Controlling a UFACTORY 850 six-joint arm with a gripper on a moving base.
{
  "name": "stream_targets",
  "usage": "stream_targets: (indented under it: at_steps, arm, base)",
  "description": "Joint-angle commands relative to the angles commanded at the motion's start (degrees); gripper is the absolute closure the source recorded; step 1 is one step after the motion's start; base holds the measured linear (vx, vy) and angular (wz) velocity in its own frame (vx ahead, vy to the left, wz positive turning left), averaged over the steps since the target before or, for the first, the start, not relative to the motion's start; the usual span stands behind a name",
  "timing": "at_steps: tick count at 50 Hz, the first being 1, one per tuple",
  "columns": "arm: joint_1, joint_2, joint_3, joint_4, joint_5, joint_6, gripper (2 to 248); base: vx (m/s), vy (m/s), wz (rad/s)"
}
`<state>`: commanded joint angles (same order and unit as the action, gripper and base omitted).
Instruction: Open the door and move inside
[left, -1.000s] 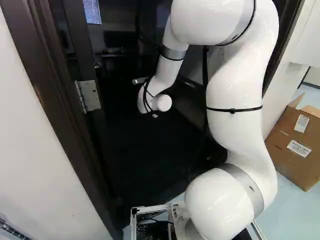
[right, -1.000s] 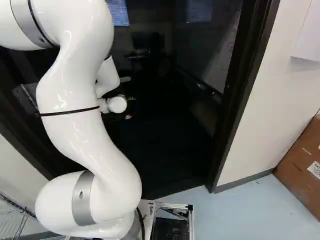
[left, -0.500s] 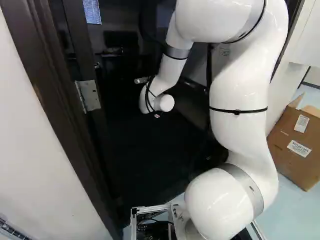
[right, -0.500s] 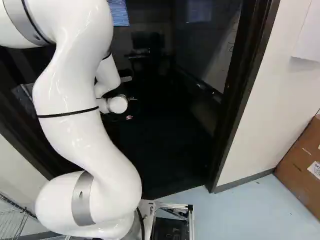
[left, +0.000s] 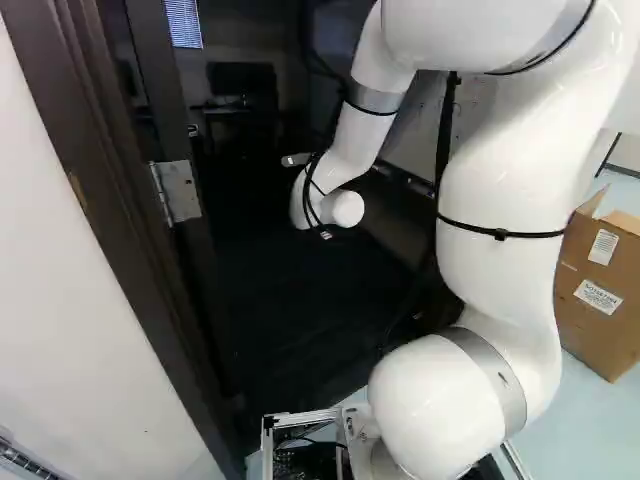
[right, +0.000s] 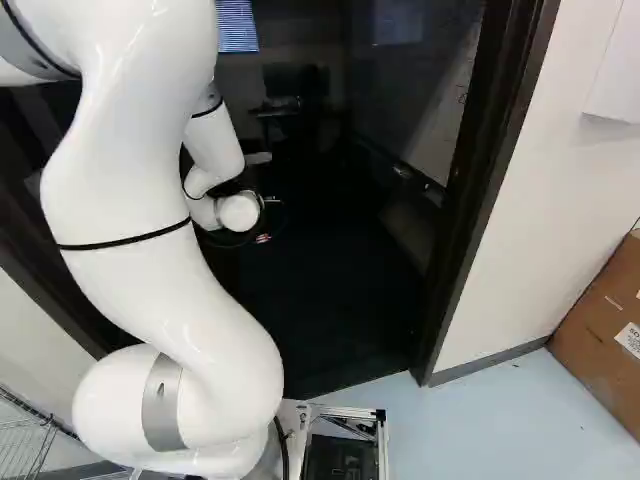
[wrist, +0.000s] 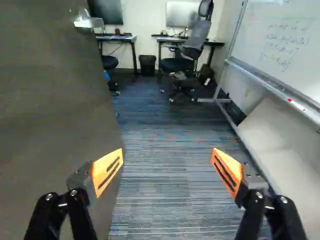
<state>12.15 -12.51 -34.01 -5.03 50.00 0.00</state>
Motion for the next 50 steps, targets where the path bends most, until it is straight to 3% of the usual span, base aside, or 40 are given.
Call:
stream_targets:
  at_steps: [50]
  arm:
    - [-8.80,20.64,21.00,3.64,0.00,0.00,3]
  base:
    - [0.000,0.000,0.000]
